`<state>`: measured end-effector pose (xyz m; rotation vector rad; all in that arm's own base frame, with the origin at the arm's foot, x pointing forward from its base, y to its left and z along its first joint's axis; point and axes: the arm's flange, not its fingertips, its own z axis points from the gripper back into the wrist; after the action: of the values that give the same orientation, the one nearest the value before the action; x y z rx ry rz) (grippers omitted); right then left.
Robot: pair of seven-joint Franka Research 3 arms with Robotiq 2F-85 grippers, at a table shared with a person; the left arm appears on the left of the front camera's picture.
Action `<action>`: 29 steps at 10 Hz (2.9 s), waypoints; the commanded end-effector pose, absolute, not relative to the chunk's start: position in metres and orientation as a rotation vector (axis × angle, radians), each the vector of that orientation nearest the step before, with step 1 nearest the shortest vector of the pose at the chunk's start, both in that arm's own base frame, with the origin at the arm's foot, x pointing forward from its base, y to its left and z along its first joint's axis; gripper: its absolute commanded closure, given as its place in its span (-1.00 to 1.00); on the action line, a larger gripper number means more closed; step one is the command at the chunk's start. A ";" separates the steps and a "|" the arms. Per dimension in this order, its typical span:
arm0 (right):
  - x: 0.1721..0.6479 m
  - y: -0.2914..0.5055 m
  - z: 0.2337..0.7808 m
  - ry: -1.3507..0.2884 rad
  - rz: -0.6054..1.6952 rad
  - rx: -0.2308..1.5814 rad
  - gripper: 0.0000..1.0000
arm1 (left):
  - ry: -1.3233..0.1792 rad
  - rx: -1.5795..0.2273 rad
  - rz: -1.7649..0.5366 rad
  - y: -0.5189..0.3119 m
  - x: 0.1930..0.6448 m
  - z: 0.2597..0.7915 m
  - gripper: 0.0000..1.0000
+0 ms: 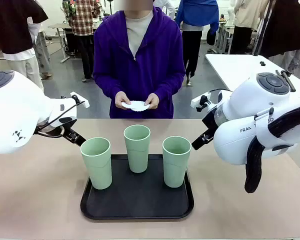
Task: Place coasters on the table and set cups on them.
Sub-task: Pick up one Reusable plastic cup and place it on a coaster set by the human.
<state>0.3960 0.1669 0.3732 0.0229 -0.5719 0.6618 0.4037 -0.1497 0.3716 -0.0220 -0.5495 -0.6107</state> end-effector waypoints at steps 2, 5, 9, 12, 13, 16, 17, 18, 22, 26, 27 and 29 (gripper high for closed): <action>0.396 0.167 0.373 -0.572 0.662 0.023 -1.00 | -0.550 -0.022 -0.611 -0.150 0.404 0.372 -1.00; 0.396 0.167 0.373 -0.572 0.662 0.023 -1.00 | -0.550 -0.022 -0.611 -0.150 0.404 0.372 -1.00; 0.396 0.167 0.373 -0.572 0.662 0.023 -1.00 | -0.550 -0.022 -0.611 -0.150 0.404 0.372 -1.00; 0.389 0.167 0.392 -0.552 0.667 0.022 -1.00 | -0.553 0.000 -0.618 -0.142 0.392 0.399 -1.00; 0.377 0.165 0.415 -0.545 0.688 -0.020 -1.00 | -0.539 0.035 -0.630 -0.136 0.378 0.425 -1.00; 0.314 0.145 0.465 -0.293 0.657 -0.074 -1.00 | -0.431 0.068 -0.590 -0.110 0.327 0.467 -1.00; 0.284 0.138 0.469 -0.214 0.636 -0.062 -1.00 | -0.360 0.026 -0.586 -0.099 0.306 0.469 -1.00; 0.262 0.134 0.464 -0.156 0.642 -0.029 -1.00 | -0.314 -0.026 -0.599 -0.093 0.291 0.467 -1.00; 0.272 0.137 0.477 -0.150 0.657 -0.040 -1.00 | -0.311 -0.005 -0.589 -0.103 0.316 0.489 -1.00; 0.304 0.004 0.442 -0.208 0.151 1.136 -1.00 | -0.315 -0.681 -0.511 -0.037 0.321 0.515 -1.00; 0.308 -0.022 0.422 -0.133 0.075 1.238 -1.00 | -0.265 -0.899 -0.470 -0.004 0.327 0.515 -1.00; 0.309 -0.063 0.391 -0.102 -0.062 1.325 -1.00 | -0.216 -1.001 -0.370 0.044 0.332 0.508 -1.00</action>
<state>0.3028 -0.0613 0.4120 1.0533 -0.1142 0.2214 0.3185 0.0284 0.5118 -0.9086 -0.3103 -0.4570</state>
